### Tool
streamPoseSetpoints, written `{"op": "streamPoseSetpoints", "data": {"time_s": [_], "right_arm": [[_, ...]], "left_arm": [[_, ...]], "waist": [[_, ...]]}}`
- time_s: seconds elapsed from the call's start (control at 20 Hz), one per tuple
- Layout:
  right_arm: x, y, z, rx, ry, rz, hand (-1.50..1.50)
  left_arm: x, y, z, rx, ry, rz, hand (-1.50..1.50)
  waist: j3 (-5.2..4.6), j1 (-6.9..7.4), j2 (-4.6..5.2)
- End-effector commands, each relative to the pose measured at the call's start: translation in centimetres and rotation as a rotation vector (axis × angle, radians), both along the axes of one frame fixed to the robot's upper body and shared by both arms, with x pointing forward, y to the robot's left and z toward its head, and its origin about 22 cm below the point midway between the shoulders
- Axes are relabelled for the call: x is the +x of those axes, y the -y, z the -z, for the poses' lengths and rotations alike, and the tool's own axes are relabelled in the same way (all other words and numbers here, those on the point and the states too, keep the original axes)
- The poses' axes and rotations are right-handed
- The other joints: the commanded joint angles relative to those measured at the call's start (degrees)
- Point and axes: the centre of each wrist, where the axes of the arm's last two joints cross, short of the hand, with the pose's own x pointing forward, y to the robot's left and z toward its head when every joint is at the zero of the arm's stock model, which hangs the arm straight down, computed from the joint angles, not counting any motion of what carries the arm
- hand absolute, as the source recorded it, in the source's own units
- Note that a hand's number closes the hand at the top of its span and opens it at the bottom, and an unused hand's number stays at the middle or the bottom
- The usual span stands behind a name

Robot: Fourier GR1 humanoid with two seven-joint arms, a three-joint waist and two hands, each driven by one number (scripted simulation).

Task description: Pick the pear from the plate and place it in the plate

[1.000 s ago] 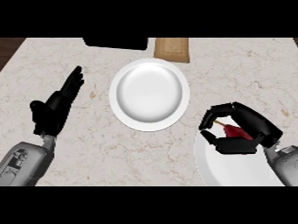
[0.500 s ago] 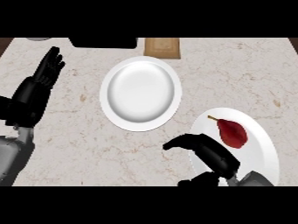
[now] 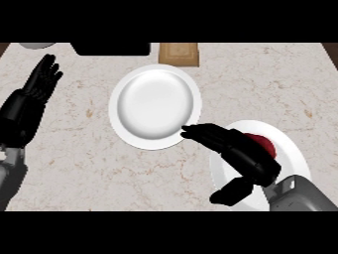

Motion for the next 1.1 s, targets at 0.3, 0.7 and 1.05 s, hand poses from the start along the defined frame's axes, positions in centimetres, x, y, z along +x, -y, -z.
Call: {"op": "streamPoseSetpoints", "data": {"time_s": [0.3, 0.7, 1.05], "right_arm": [[1.9, -0.9, -7.2, -0.738, 0.025, 0.116, -1.50], [2.7, -3.4, -8.4, -1.026, -0.130, 0.098, -1.50], [2.2, -2.9, -5.2, -1.063, -0.107, 0.154, -1.50]], "left_arm": [[0.0, 0.4, -0.5, 0.002, 0.012, -0.003, 0.00], [-0.4, 0.8, -1.2, 0.000, 0.006, -0.008, 0.00], [0.4, 0.3, -1.3, -0.002, 0.010, 0.007, 0.00]], "waist": [[-0.22, 0.15, -0.34], [0.02, 0.27, 0.13], [0.08, 0.02, 0.29]]}}
